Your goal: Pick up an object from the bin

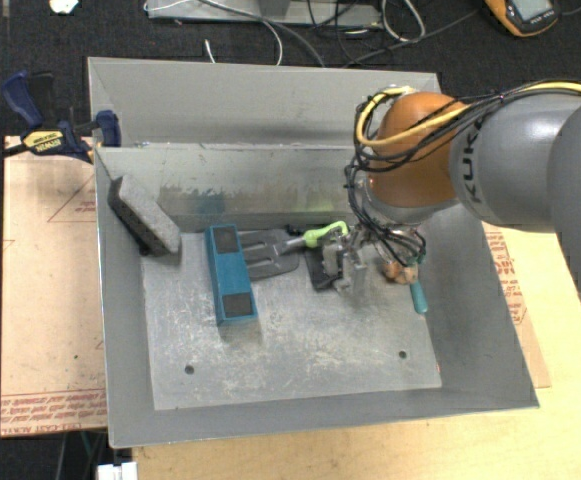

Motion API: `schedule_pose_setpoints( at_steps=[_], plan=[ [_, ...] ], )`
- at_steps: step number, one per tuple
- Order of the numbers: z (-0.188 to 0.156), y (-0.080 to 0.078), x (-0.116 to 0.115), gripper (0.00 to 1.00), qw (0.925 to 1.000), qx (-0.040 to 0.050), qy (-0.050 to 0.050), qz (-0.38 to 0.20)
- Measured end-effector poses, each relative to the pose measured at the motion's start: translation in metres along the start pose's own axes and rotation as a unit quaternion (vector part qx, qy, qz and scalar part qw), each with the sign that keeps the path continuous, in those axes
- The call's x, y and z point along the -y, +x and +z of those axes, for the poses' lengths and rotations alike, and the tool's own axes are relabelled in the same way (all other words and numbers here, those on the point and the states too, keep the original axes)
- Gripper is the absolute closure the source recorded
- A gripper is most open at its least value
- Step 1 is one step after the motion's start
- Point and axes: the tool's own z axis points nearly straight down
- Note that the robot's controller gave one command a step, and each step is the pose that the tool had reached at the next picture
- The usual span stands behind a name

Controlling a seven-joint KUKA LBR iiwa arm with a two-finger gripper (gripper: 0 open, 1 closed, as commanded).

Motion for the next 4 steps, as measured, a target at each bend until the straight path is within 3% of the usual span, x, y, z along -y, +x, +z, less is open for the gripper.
schedule_pose_setpoints(
  at_steps=[4],
  plan=[
    [-0.089,-0.003,-0.001,1.00,1.0000,0.0027,0.000,0.001]
  ],
)
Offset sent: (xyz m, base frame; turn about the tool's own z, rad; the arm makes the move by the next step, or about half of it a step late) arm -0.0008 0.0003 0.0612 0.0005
